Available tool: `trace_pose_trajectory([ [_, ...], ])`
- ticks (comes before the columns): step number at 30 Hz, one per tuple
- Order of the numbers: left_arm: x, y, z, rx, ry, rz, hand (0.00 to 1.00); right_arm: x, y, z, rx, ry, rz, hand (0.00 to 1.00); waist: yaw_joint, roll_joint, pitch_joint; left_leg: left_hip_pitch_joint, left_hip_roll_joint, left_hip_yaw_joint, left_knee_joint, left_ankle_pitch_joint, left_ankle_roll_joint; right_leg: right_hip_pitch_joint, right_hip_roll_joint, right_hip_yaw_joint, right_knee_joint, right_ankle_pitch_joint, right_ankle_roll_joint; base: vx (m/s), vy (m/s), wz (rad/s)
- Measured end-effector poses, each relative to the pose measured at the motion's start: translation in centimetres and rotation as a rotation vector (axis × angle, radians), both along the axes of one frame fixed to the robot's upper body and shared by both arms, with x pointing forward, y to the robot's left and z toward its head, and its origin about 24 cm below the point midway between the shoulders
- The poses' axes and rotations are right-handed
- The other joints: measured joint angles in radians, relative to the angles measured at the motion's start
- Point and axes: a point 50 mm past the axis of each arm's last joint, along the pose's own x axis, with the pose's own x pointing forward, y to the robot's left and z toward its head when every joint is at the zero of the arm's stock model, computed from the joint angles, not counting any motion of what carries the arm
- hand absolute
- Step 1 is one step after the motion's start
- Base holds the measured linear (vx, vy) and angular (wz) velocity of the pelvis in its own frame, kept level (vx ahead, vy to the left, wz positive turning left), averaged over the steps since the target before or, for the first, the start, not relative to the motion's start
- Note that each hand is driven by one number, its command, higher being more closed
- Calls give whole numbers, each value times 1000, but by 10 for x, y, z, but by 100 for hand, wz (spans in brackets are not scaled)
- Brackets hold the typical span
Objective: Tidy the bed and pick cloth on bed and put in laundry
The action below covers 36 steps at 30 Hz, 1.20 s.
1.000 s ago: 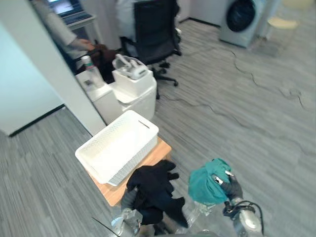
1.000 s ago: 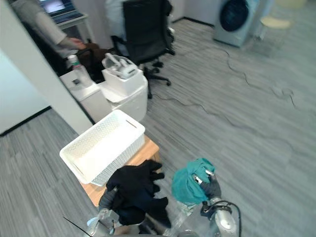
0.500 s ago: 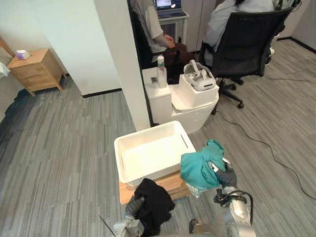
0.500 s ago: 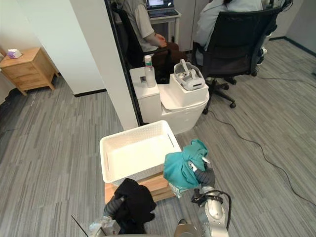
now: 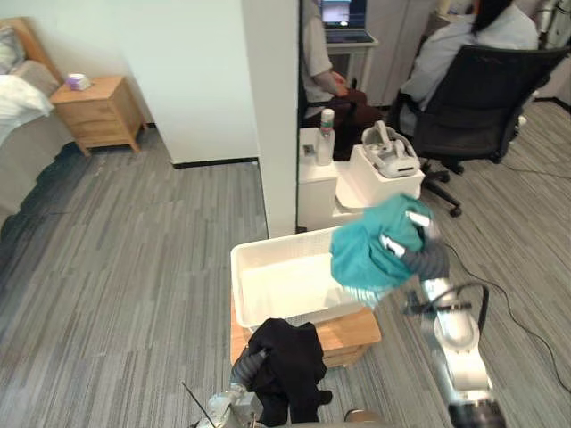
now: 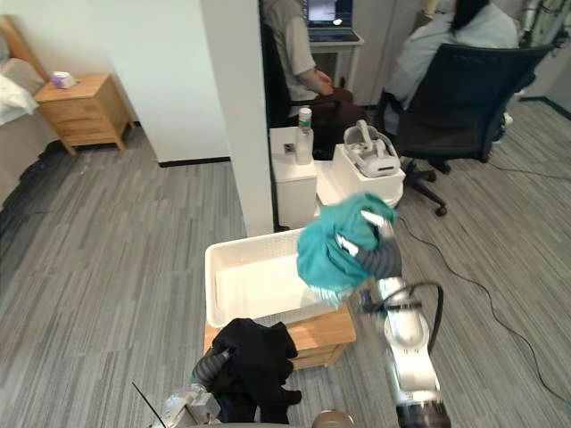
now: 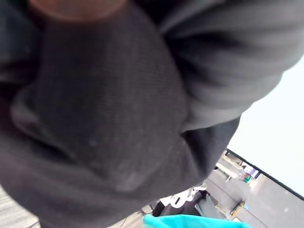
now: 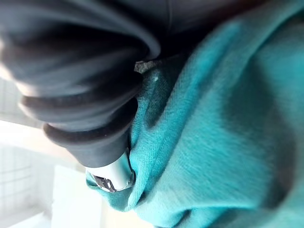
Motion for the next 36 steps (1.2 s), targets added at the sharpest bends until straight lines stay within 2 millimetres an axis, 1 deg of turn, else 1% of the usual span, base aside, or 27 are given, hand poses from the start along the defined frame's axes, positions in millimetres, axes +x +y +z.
trace_pose_trajectory([
  [1, -3, 2, -3, 4, 17, 3, 100, 5, 4, 8, -17, -11, 29, 100, 4, -4, 0, 9, 0, 4, -21, 4, 1, 11, 1, -2, -16, 6, 5, -5, 36, 17],
  [2, -6, 4, -4, 6, 29, 6, 100, 6, 7, 9, -27, -10, 44, 100, 3, -6, -2, 14, 1, 14, -31, 6, -1, 14, 0, -3, -19, 7, 5, -3, 22, 26],
  [3, -10, 6, -7, 7, 45, 12, 100, 8, 9, 10, -45, 5, 61, 100, 1, -8, -3, 28, 8, 48, -51, 11, -3, 23, -3, -5, -22, 7, 5, 7, 34, 31],
  [5, -14, 4, -10, 3, 71, 11, 100, 10, 11, 6, -71, 43, 67, 100, 2, -6, -6, 39, 4, 55, -79, 38, 13, 28, -5, -5, -23, 8, 5, 11, 43, 25],
  [7, -20, 6, -13, 19, 86, 2, 100, 17, 16, 0, -91, 105, 73, 100, 4, -10, -8, 44, -7, 44, -105, 73, 30, 28, -8, -9, -28, 8, 5, 12, 42, 15],
  [9, -20, 8, -13, 18, 85, -4, 100, 24, 16, -8, -112, 156, 66, 100, 4, -9, -8, 40, -10, 39, -107, 77, 31, 28, -10, -12, -36, 14, 3, -7, 36, 12],
  [10, -19, 9, -12, 8, 83, -1, 100, 32, 17, -14, -127, 205, 61, 100, 8, -3, -5, 29, -12, 33, -106, 84, 26, 28, -10, -21, -51, 28, 2, -38, 30, 14],
  [12, -16, 10, -12, -10, 80, 10, 100, 38, 17, -18, -135, 241, 54, 100, 8, 5, -1, 15, -17, 22, -106, 91, 32, 25, -10, -33, -60, 30, 2, -50, 14, 21],
  [13, -14, 10, -11, -19, 71, 15, 100, 43, 18, -21, -144, 263, 50, 100, 7, 21, 10, 2, -22, 12, -107, 97, 36, 18, -13, -35, -59, 30, 2, -74, 19, 22],
  [15, -10, 10, -9, -39, 61, 33, 100, 51, 19, -21, -154, 281, 30, 100, 8, 56, 38, -15, -26, 8, -107, 103, 39, 3, -19, -35, -55, 33, 6, -110, 43, 14],
  [17, 1, 7, -3, -72, 20, 56, 100, 65, 16, -13, -186, 279, -11, 100, 7, 110, 92, -53, -31, 7, -104, 106, 36, -35, -27, -34, -40, 41, 19, -163, 62, 8],
  [18, 3, 6, 0, -82, 7, 59, 100, 69, 14, -9, -194, 273, -22, 100, 8, 124, 111, -63, -32, 7, -100, 107, 35, -46, -30, -34, -34, 44, 23, -113, 38, 8],
  [19, 7, 4, 3, -100, -12, 67, 100, 73, 12, -4, -204, 263, -38, 100, 7, 144, 138, -75, -31, 21, -101, 109, 32, -59, -33, -35, -28, 45, 25, -160, 52, 17],
  [20, 18, 0, 13, -137, -63, 75, 100, 86, 7, 11, -216, 237, -77, 100, 0, 181, 198, -108, -24, 56, -101, 127, 32, -101, -40, -41, -4, 47, 28, -131, 43, 15],
  [21, 20, 0, 14, -142, -72, 75, 100, 88, 6, 14, -218, 234, -86, 100, 1, 187, 206, -114, -24, 56, -102, 133, 38, -109, -40, -41, -1, 47, 29, -150, 41, 11],
  [22, 31, -3, 21, -162, -114, 69, 100, 97, 0, 26, -226, 213, -132, 100, 3, 208, 240, -139, -24, 56, -104, 152, 45, -148, -41, -40, 16, 53, 35, -40, 10, 3],
  [23, 36, -5, 25, -174, -134, 66, 100, 101, -4, 33, -228, 202, -160, 100, 5, 216, 256, -148, -24, 56, -107, 163, 44, -163, -41, -41, 20, 57, 36, -66, 8, 6],
  [24, 48, -9, 34, -192, -183, 56, 100, 109, -13, 45, -225, 182, -220, 0, 5, 231, 291, -174, -21, 55, -108, 180, 51, -189, -40, -46, 24, 65, 35, -27, -5, 8],
  [25, 55, -11, 40, -203, -215, 52, 100, 112, -21, 51, -231, 175, -265, 0, 14, 239, 311, -186, -20, 55, -107, 193, 47, -202, -40, -48, 28, 68, 33, -37, -11, 8],
  [26, 58, -12, 42, -208, -230, 51, 100, 112, -25, 53, -239, 172, -284, 0, 16, 242, 323, -188, -20, 54, -107, 195, 47, -203, -40, -50, 28, 68, 33, -14, -18, 6],
  [27, 61, -14, 48, -217, -256, 49, 100, 114, -34, 53, -245, 182, -325, 0, 24, 247, 336, -190, -19, 52, -107, 196, 46, -206, -41, -53, 30, 68, 33, 1, -23, 4],
  [28, 62, -15, 50, -223, -268, 50, 100, 116, -41, 49, -250, 206, -356, 0, 29, 249, 335, -196, -19, 51, -107, 196, 46, -211, -41, -55, 31, 68, 33, 0, 0, 0],
  [29, 62, -16, 51, -224, -273, 48, 100, 117, -44, 47, -258, 218, -374, 0, 30, 249, 335, -200, -19, 50, -107, 196, 46, -214, -41, -56, 32, 68, 33, 42, -22, 4],
  [31, 63, -17, 54, -231, -287, 41, 100, 120, -58, 34, -315, 287, -459, 0, 30, 251, 336, -204, -22, 44, -107, 201, 51, -216, -48, -61, 33, 68, 32, 58, -12, 5],
  [34, 66, -18, 60, -238, -312, 37, 100, 120, -68, 15, -397, 360, -524, 0, 30, 251, 336, -197, -26, 45, -107, 205, 46, -212, -51, -64, 41, 68, 32, 52, -8, 3],
  [36, 67, -18, 62, -241, -322, 35, 100, 120, -72, 10, -422, 372, -552, 0, 31, 251, 336, -180, -26, 44, -107, 205, 46, -196, -52, -67, 45, 66, 30, 20, -17, 6],
])
